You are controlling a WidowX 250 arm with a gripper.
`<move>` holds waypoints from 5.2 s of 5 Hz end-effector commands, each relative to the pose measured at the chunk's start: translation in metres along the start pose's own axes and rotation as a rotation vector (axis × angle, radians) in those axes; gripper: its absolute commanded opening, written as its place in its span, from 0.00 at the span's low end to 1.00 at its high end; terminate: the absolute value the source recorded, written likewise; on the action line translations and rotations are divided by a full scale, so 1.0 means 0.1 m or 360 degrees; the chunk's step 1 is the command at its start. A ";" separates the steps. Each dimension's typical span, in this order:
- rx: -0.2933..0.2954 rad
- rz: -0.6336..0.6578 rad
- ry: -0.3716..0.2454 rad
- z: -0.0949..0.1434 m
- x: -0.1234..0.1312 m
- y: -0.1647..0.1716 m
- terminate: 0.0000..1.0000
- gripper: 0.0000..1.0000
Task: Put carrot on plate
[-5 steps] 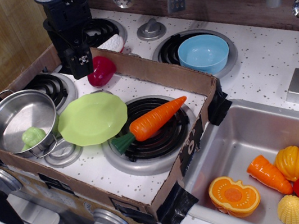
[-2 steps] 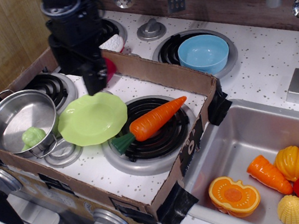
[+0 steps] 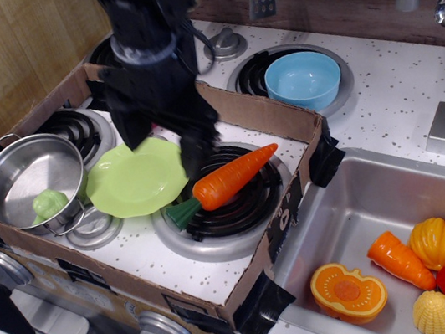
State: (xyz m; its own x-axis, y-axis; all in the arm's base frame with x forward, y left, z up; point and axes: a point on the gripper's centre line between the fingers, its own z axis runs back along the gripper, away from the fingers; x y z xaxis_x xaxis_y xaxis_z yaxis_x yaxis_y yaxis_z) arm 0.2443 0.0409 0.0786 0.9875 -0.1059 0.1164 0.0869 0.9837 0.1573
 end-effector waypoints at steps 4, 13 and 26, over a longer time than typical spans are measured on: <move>-0.0217 -0.0161 -0.0161 -0.28 0.14 -0.17 0.00 1.00; -0.0135 -0.0095 -0.0070 -0.29 0.17 0.85 0.00 0.00; 0.0210 -0.0350 0.0085 1.01 0.27 0.81 0.00 1.00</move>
State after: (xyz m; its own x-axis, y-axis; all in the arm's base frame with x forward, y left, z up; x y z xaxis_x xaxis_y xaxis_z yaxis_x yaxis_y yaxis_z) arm 0.2581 0.1043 0.1783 0.9526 -0.3028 -0.0285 0.2991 0.9158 0.2680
